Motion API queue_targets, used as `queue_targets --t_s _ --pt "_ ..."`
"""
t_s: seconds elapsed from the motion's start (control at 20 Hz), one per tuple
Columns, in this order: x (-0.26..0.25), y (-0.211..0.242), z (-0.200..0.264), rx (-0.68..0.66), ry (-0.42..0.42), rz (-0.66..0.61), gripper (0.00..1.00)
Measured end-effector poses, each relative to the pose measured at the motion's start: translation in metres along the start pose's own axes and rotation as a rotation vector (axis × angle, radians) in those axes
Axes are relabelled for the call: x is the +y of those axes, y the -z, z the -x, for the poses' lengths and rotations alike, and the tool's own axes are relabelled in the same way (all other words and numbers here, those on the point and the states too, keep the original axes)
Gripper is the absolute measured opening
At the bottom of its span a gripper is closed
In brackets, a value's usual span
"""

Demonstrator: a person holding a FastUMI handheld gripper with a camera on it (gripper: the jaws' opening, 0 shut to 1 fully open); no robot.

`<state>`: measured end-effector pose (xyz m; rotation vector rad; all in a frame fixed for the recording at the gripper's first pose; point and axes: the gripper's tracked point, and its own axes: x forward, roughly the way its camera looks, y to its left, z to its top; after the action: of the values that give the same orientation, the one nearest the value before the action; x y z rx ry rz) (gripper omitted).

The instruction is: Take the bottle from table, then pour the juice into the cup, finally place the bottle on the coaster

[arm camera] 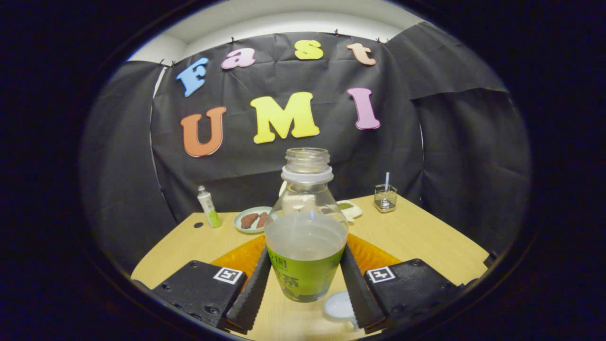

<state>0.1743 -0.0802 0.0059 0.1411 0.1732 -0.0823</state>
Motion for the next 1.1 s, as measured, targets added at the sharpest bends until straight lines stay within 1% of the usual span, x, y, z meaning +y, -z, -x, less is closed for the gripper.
queue_targets --t_s 0.2,0.35,0.55,0.65,0.75,0.95,1.1 --pt "0.009 0.007 -0.027 -0.009 0.007 0.030 0.81" --pt "0.012 0.009 -0.049 -0.020 0.027 0.076 0.81" --pt "0.015 0.028 -0.082 0.013 0.068 0.157 0.82" --pt "0.009 0.038 -0.095 0.033 0.111 0.198 0.82" --pt "0.004 0.044 -0.109 0.034 0.134 0.195 0.82" --pt "0.002 0.056 -0.130 0.038 0.124 0.151 0.82" --pt "-0.001 0.058 -0.136 0.040 0.126 0.142 0.83"
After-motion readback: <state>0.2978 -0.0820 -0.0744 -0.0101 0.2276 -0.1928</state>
